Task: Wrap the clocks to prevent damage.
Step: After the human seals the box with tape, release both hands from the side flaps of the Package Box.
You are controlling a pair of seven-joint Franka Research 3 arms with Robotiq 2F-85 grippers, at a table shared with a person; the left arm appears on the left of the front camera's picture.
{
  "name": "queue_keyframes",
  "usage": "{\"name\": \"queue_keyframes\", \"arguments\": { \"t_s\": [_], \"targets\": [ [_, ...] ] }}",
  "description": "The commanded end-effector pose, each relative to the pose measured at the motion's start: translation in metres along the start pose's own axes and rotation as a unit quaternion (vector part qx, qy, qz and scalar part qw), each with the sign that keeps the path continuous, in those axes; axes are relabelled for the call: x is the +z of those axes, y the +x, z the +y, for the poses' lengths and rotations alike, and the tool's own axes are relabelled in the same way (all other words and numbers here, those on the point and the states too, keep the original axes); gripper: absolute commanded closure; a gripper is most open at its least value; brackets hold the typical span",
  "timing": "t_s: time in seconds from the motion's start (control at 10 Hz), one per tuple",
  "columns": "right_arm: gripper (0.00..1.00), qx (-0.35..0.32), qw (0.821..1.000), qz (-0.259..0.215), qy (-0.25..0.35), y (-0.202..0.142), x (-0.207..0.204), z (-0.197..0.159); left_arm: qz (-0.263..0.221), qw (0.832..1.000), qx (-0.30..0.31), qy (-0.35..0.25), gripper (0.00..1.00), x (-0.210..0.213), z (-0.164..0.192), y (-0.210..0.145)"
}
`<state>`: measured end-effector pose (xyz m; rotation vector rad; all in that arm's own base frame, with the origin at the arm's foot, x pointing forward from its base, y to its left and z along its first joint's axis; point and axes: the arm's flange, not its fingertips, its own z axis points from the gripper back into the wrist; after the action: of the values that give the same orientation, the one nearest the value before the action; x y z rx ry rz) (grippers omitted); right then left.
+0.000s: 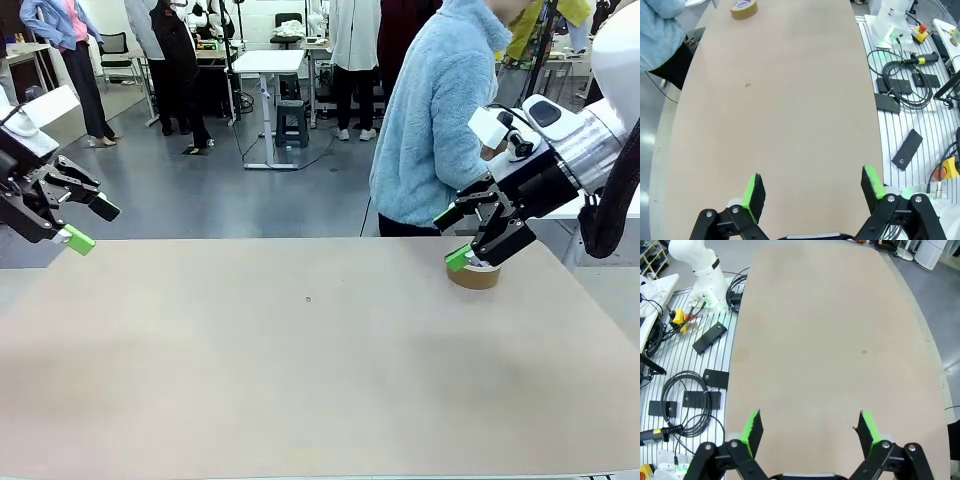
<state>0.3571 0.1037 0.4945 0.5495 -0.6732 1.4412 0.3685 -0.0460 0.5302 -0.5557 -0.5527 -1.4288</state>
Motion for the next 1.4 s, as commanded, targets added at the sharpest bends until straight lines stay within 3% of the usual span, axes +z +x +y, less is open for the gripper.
{"name": "queue_keyframes", "arguments": {
  "t_s": [0.0,0.3,0.6,0.9,1.3],
  "targets": [
    [0.0,-0.004,0.999,-0.034,0.01,-0.005,0.006,-0.01,-0.039,0.999,0.005,-0.001,0.0,0.009,0.007,-0.006],
    [0.0,-0.024,0.988,-0.153,0.017,-0.04,0.034,-0.026,-0.186,0.982,0.02,-0.019,0.0,0.035,0.02,-0.035],
    [0.0,-0.048,0.96,-0.274,0.012,-0.087,0.068,-0.028,-0.283,0.959,0.023,0.025,0.0,0.047,0.028,-0.081],
    [0.0,-0.079,0.945,-0.316,-0.017,-0.124,0.089,-0.028,-0.311,0.948,0.026,0.068,0.0,0.055,0.03,-0.115],
    [0.0,-0.155,0.939,-0.278,-0.134,-0.139,0.102,-0.031,-0.284,0.951,0.052,0.108,0.0,0.06,0.032,-0.125]
  ]
}}
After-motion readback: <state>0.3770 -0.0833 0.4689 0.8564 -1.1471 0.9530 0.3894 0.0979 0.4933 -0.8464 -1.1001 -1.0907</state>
